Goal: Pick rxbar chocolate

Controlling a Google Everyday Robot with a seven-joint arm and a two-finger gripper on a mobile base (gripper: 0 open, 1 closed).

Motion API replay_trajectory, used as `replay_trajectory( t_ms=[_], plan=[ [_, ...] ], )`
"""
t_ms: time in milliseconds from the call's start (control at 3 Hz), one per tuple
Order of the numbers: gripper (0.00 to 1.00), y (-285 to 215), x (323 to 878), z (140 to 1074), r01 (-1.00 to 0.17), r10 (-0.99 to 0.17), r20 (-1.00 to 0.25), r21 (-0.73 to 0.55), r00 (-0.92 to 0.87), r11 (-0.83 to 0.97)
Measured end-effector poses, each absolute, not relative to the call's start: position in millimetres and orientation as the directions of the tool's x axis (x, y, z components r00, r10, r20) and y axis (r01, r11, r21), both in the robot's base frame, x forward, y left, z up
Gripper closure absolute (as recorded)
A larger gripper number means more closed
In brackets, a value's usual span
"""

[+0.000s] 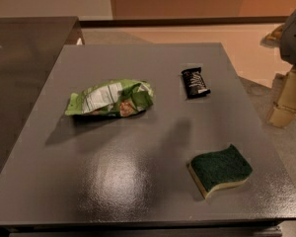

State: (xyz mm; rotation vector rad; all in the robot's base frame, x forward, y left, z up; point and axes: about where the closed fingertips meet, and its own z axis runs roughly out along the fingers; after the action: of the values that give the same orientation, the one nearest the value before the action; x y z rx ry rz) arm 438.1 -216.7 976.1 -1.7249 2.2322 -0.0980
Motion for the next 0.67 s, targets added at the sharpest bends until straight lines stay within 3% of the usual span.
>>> replay_trajectory(
  t_ms=[667],
  plan=[
    [0.0, -214.3, 446.9, 974.0, -0.927, -0.949, -0.212, -0.244, -0.235, 0.284]
  ],
)
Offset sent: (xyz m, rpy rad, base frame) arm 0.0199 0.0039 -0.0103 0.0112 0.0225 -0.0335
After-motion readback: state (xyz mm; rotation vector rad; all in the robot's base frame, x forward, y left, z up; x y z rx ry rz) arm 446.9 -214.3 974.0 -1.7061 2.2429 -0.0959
